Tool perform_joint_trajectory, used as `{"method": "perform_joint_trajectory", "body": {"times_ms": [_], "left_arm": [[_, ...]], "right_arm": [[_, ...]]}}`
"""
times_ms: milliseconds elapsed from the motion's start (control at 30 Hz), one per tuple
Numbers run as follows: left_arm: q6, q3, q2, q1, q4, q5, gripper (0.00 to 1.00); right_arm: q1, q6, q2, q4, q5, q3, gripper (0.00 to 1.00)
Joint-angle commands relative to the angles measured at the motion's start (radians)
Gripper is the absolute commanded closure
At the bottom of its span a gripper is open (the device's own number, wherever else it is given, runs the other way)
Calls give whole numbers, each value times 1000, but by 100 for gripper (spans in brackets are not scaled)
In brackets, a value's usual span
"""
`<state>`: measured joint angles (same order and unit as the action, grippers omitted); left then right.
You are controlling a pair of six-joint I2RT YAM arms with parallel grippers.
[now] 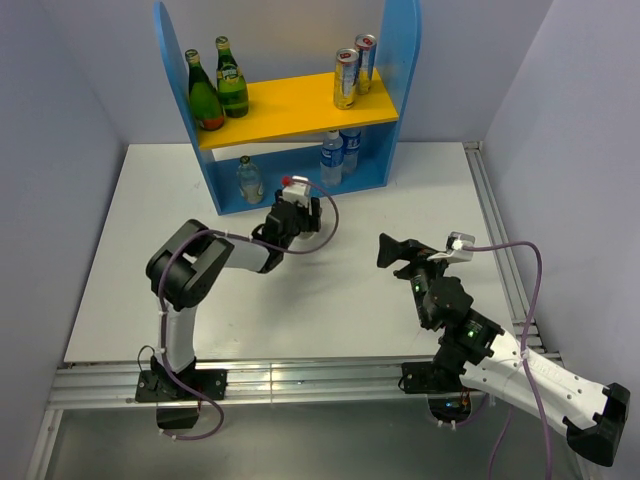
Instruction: Place and organize the beverage onto the shelf
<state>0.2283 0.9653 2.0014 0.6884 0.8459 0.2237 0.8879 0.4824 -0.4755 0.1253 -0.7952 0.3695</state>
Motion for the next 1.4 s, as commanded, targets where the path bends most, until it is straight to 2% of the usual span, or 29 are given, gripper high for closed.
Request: {"method": "perform_joint_trajectory", "body": {"times_ms": [0, 133, 333, 867, 1133, 1200, 1233, 1333, 1367], "left_arm": [[-20, 101, -50, -35, 25, 65, 100], [-49, 202, 20, -118, 24, 75, 100], [-61, 288, 85, -177, 53, 82, 100], [-116, 429, 217, -244, 101, 198, 100], [-127, 466, 232, -268, 52, 201, 100], [-129, 472, 235, -271, 18, 187, 87], [-127, 472, 235, -273, 9, 187, 60], [-119, 451, 223, -274, 5, 174, 21], [-116, 431, 214, -274, 13, 172, 17]], "right_arm": [[5, 13, -3, 27, -12, -3, 0], [3, 12, -3, 27, -12, -6, 0], [5, 12, -20, 30, -18, -4, 0], [5, 7, -51, 54, -12, -9, 0], [2, 5, -74, 60, -12, -6, 0], [3, 7, -75, 60, -12, -4, 0], [2, 5, -75, 60, -12, -4, 0], [3, 7, -75, 60, -13, -4, 0], [2, 5, -72, 62, -13, -4, 0]]}}
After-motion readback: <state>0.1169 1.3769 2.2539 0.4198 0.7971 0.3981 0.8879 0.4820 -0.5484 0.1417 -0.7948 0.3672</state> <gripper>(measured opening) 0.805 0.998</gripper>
